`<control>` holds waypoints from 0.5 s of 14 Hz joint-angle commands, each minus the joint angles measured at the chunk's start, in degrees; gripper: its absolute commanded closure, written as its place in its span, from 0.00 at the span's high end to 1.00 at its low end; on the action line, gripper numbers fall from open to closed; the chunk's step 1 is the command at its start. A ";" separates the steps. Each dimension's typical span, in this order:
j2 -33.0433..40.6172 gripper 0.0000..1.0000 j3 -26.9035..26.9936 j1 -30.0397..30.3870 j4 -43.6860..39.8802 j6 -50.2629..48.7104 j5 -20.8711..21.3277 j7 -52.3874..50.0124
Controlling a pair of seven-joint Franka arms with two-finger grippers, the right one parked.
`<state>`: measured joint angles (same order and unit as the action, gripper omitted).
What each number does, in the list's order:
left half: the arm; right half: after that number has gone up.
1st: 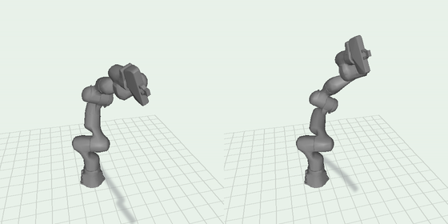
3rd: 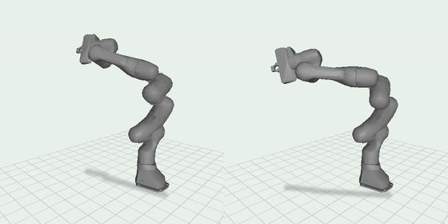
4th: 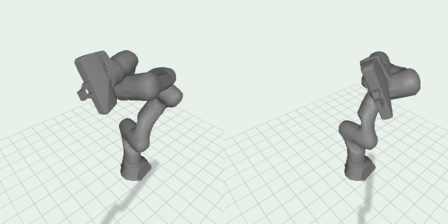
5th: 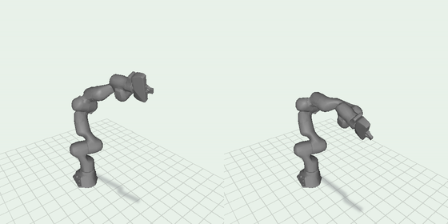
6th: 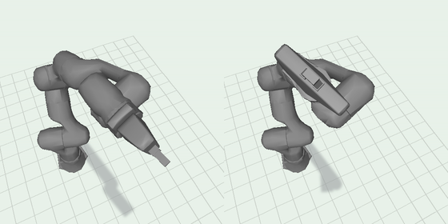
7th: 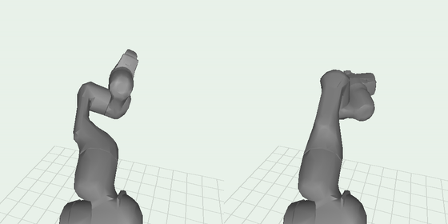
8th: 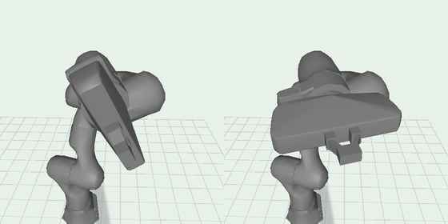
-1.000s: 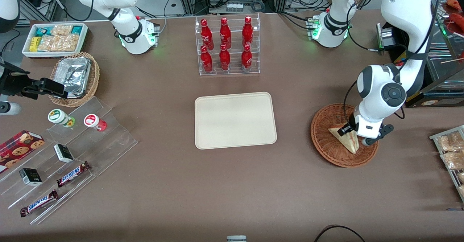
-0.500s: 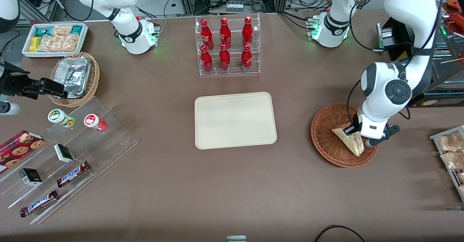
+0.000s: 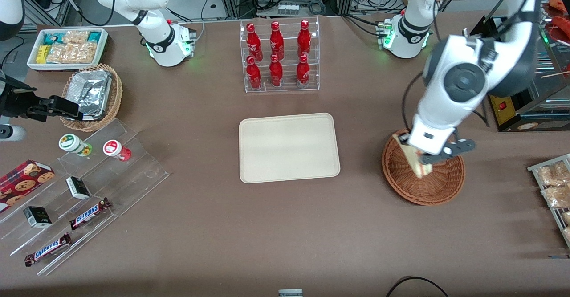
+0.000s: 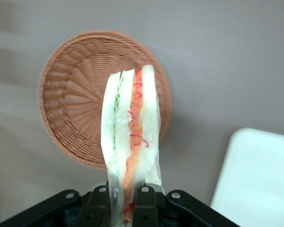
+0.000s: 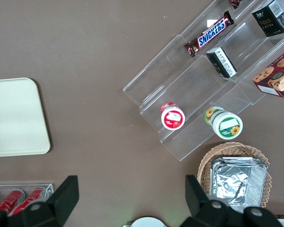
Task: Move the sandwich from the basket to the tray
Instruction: 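Lift the sandwich and carry it over the beige tray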
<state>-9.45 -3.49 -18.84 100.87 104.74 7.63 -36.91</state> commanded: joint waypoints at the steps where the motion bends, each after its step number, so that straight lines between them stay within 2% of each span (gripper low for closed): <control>1: -3.38 0.00 0.50 -6.19 -4.71 -1.90 -2.33 -0.79; 3: -6.53 0.00 0.50 -9.62 -7.78 -1.82 -5.94 -0.97; 7: -13.48 0.00 0.50 -16.83 -12.71 -1.38 -7.19 -7.11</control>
<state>-18.30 -3.75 -32.59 92.81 104.34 1.13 -41.16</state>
